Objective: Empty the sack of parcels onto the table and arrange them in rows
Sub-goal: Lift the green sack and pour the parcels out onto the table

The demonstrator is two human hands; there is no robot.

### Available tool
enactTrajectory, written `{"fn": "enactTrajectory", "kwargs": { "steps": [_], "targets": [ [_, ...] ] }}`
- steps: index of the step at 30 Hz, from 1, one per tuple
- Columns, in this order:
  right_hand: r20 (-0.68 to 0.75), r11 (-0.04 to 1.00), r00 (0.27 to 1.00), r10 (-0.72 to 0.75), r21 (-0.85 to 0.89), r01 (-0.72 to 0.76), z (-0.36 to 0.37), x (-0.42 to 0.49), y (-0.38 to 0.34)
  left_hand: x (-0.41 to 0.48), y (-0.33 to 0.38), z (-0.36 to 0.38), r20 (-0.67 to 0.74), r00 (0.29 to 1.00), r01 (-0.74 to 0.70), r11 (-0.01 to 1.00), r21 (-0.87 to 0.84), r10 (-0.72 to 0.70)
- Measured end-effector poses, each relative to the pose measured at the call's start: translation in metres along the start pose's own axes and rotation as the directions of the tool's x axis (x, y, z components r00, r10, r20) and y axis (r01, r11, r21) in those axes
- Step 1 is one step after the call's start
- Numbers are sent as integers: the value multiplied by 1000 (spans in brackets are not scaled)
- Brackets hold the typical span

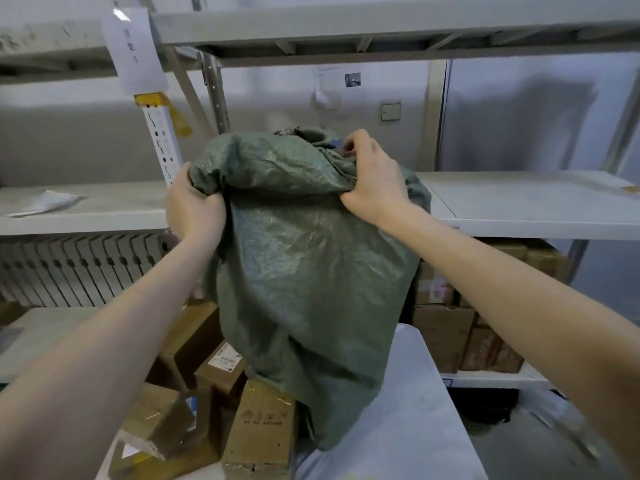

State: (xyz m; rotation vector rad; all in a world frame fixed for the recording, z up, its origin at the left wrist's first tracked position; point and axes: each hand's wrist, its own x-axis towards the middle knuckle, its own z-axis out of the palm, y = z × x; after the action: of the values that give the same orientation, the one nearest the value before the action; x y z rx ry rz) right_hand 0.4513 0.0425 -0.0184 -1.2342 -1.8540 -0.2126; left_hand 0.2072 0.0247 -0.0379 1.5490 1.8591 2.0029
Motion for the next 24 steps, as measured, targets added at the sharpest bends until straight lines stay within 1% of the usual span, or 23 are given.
{"fn": "enactTrajectory", "kwargs": {
  "steps": [2,4,5,7,11,13,15,16,18,20,21,22,23,24],
  "targets": [
    [172,991,981,93,-109,-74,9,-5,-6,-7,-9,-1,20,1000,6,998,61,-7],
    [344,971,928,141,-233,-62,18,-8,-8,-13,-20,0,94,994,36,989,141,-50],
    [380,965,914,144,-256,-46,19,-7,-10,-13,-23,-1,115,992,36,987,157,-55],
    [361,971,923,133,-234,-49,14,-1,-19,-3,-20,-8,106,994,8,991,136,-23],
    [169,983,984,54,-185,-22,-4,15,-33,26,8,-24,-1,995,-97,995,-16,97],
    [100,986,995,20,-164,-3,-7,19,-35,34,18,-30,-64,988,-147,988,-40,144],
    [144,993,988,49,-109,-34,-3,20,-35,37,17,-33,-63,986,-160,986,-38,157],
    [196,992,977,78,-113,-56,1,21,-34,40,9,-30,-21,991,-136,990,-26,136],
    [337,981,927,167,-154,-121,13,11,-32,39,-17,-25,133,990,-45,996,71,35],
    [457,974,860,227,-122,-192,25,-2,-31,33,-40,-23,261,957,63,972,227,-123],
    [491,972,839,232,-87,-218,30,-7,-30,29,-49,-22,272,943,112,951,287,-194],
    [500,972,835,229,-66,-227,34,-9,-30,25,-55,-22,243,943,142,936,323,-227],
    [492,972,840,229,-63,-228,36,-8,-30,22,-56,-22,191,958,139,927,347,-215],
    [481,972,846,230,-63,-228,37,-7,-31,18,-53,-24,140,979,91,926,366,-151]
  ]
}}
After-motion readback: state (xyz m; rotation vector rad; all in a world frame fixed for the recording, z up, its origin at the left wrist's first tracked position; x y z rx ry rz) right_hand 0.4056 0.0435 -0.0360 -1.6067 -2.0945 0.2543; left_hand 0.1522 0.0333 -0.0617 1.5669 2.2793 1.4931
